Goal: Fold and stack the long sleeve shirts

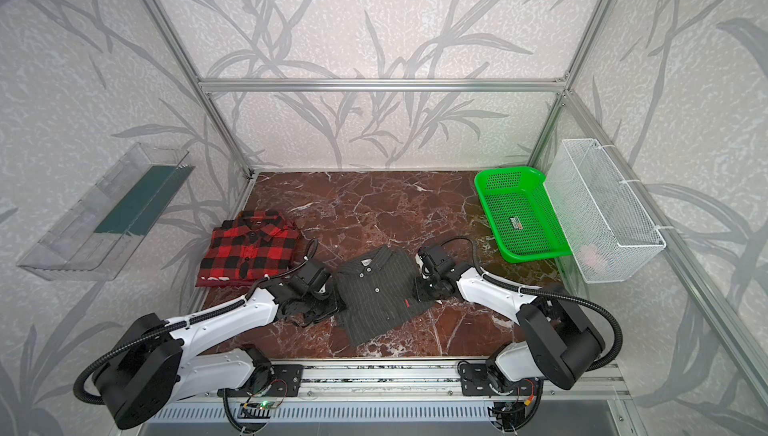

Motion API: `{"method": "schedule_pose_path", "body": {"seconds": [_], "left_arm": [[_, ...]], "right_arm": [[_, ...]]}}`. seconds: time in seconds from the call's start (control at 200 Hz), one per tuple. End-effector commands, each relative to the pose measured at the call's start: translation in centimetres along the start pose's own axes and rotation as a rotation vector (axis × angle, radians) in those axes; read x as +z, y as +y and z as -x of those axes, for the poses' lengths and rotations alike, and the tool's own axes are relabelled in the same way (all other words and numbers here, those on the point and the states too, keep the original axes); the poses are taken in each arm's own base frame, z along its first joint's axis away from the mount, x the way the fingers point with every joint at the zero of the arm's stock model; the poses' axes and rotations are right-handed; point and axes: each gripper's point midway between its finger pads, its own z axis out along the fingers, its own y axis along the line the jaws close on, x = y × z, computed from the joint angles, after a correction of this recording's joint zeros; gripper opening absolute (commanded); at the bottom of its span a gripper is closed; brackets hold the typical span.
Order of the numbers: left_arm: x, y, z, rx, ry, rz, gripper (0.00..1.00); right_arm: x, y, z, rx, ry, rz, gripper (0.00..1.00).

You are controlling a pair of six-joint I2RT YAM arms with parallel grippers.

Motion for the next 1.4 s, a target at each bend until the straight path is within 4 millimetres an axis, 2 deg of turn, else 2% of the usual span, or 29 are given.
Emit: {"method": "schedule_pose_path", "body": {"seconds": [0.0,0.09,0.145,0.18,0.245,0.29,0.34,0.405,0.43,0.495,0.595,0.65,0.725,0.83,0.955,1.065,1.105,1.155,1.215,1.394], "left_arm": [[0.5,0.4,0.2,0.001,-0.014,0.011,0.4],[0.6,0.0,0.4,0.007,-0.019,-0.005,0.36],[0.6,-0.3,0.5,0.01,-0.025,-0.023,0.36],[0.5,-0.4,0.6,0.009,-0.029,-0.027,0.3],[0.4,-0.6,0.7,0.018,-0.034,-0.04,0.25],[0.3,-0.6,0.9,0.018,-0.046,-0.042,0.12],[0.1,-0.2,1.3,0.008,-0.065,-0.028,0.0],[-0.1,0.3,2.0,0.018,-0.092,-0.016,0.0],[-0.2,0.6,2.1,0.027,-0.096,-0.008,0.0],[-0.5,1.3,2.5,0.028,-0.099,0.017,0.0],[-1.3,2.2,2.6,0.026,-0.091,0.043,0.05],[-1.8,2.5,2.5,0.022,-0.097,0.043,0.09],[-2.5,2.9,2.3,0.016,-0.117,0.035,0.17],[-3.6,3.0,2.3,0.008,-0.146,0.008,0.28],[-4.1,2.6,2.2,-0.003,-0.143,-0.018,0.44],[-4.3,2.5,2.1,-0.011,-0.136,-0.014,0.47],[-4.4,2.7,2.1,-0.015,-0.138,-0.001,0.52],[-4.4,3.1,2.1,-0.023,-0.142,0.015,0.6],[-4.2,3.5,2.1,-0.03,-0.145,0.023,0.76],[-1.6,3.0,1.0,-0.047,-0.08,-0.061,0.78]], "right_arm": [[0.9,1.7,-0.6,0.037,0.023,0.123,0.25],[1.2,2.1,-1.3,0.072,0.031,0.176,0.14],[1.2,2.5,-1.7,0.094,0.032,0.209,0.11],[1.1,2.7,-2.0,0.107,0.032,0.227,0.05],[0.9,3.3,-2.5,0.138,0.021,0.261,0.01],[0.8,4.0,-3.0,0.144,0.021,0.281,0.0],[0.8,4.7,-3.7,0.135,0.025,0.282,0.0],[0.9,4.9,-4.6,0.133,0.029,0.247,0.02],[0.9,4.8,-4.8,0.138,0.03,0.243,0.04],[0.5,4.4,-5.1,0.165,0.013,0.237,0.21],[-1.0,2.7,-5.1,0.149,-0.034,0.15,0.43],[-2.0,2.0,-5.0,0.135,-0.061,0.108,0.49],[-3.3,1.3,-4.8,0.126,-0.104,0.078,0.53],[-4.0,1.3,-4.7,0.133,-0.147,0.104,0.55],[-3.4,2.3,-4.6,0.119,-0.14,0.167,0.58],[-2.6,3.0,-4.5,0.109,-0.116,0.203,0.65],[-2.4,3.1,-4.4,0.11,-0.111,0.208,0.68],[-2.0,3.2,-4.3,0.106,-0.105,0.212,0.72],[-1.5,2.9,-4.1,0.103,-0.102,0.196,0.77],[0.3,2.4,-4.2,0.114,-0.041,0.162,0.81]]}}
